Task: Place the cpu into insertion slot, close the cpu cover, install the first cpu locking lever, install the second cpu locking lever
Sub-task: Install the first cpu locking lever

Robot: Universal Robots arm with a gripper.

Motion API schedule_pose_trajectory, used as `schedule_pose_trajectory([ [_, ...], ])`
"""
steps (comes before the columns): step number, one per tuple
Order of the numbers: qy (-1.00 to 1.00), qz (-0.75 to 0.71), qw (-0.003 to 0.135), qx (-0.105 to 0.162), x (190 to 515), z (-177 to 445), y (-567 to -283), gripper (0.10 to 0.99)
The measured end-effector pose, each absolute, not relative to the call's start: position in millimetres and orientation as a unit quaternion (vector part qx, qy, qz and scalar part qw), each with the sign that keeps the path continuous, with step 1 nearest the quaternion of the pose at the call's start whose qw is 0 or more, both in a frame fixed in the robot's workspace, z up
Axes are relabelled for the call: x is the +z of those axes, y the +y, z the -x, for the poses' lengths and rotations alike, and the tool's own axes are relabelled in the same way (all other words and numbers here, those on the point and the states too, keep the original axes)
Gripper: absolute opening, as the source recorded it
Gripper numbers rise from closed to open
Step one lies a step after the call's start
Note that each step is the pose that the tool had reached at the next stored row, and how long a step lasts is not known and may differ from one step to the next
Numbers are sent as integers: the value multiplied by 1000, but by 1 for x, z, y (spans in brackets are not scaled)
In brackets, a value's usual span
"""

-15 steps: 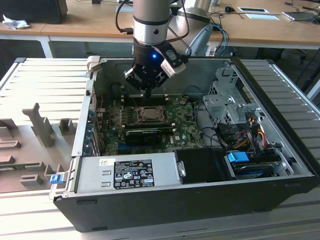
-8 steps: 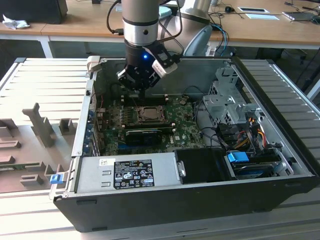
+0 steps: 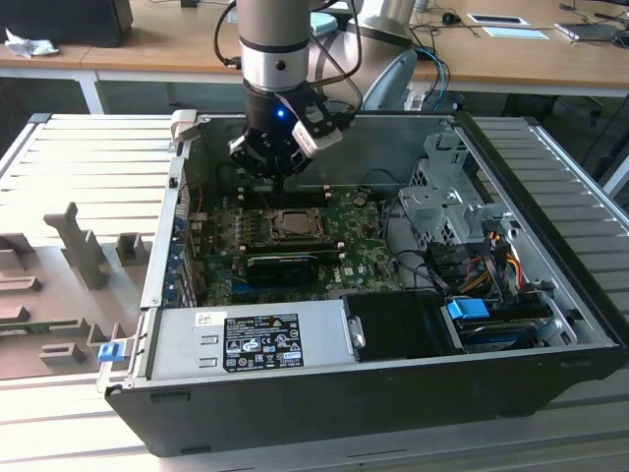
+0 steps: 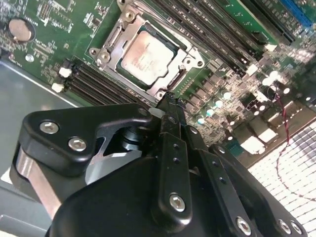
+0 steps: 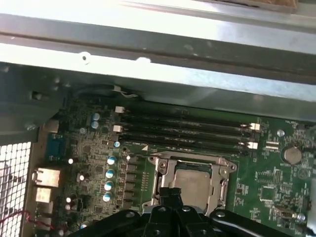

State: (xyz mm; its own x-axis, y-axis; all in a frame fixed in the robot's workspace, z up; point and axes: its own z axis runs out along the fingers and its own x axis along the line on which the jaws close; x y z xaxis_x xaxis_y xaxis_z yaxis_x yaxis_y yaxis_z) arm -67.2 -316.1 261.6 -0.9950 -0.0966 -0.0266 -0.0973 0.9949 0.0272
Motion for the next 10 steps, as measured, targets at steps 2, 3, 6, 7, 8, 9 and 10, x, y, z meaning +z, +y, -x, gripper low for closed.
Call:
schedule_pose_trajectory([
  [2, 999, 44, 13, 14, 261, 69, -316, 106],
  [3, 999, 44, 13, 14, 261, 72, -316, 106],
  [6, 999, 44, 13, 14, 261, 84, -316, 106],
  [7, 999, 44, 13, 14, 261, 90, -316, 106],
  [8, 999, 44, 14, 14, 261, 96, -316, 106],
  [9, 999, 44, 14, 14, 261, 99, -316, 106],
  [10, 999, 44, 14, 14, 261, 102, -316, 106],
])
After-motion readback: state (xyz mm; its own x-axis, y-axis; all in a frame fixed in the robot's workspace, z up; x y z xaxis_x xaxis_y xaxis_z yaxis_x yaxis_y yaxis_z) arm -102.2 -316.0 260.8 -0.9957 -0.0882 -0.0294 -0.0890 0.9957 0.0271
